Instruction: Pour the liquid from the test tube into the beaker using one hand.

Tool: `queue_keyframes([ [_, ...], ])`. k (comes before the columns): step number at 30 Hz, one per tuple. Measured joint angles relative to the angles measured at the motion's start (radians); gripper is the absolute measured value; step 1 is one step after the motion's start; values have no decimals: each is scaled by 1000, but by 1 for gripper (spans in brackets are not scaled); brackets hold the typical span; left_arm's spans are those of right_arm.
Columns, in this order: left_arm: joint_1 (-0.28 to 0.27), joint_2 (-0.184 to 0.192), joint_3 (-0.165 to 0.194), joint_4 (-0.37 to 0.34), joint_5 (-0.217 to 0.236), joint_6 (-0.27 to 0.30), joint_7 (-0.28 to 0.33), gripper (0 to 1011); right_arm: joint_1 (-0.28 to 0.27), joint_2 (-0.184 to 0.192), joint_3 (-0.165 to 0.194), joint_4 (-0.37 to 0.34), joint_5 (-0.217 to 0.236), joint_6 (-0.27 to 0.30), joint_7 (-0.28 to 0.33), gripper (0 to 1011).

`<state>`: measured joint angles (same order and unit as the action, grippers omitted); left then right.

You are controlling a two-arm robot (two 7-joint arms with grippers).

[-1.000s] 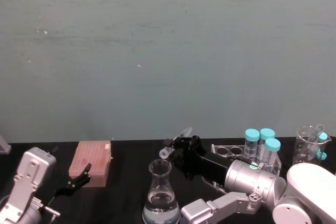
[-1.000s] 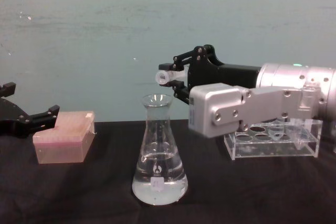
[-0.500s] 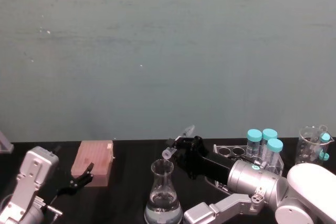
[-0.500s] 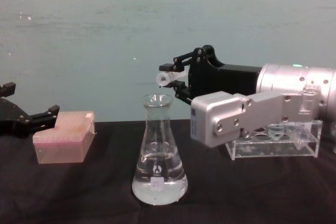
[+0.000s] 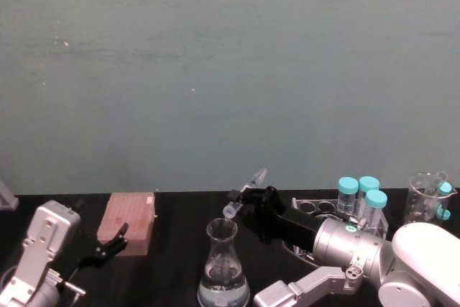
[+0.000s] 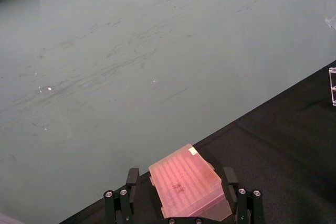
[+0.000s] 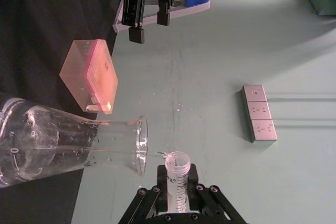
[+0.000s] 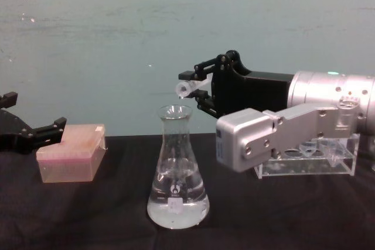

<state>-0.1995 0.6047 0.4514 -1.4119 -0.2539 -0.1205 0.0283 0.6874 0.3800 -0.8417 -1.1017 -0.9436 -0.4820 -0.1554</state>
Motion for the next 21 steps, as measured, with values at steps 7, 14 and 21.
queue_keyframes([
  [7,0,0,0,0,0,0,0,1000,11,1,-12,8,-19,7,-20,204],
  [14,0,0,0,0,0,0,0,1000,20,0,-20,16,-32,10,-35,204],
  [21,0,0,0,0,0,0,0,1000,29,-1,-34,21,-49,13,-51,204],
])
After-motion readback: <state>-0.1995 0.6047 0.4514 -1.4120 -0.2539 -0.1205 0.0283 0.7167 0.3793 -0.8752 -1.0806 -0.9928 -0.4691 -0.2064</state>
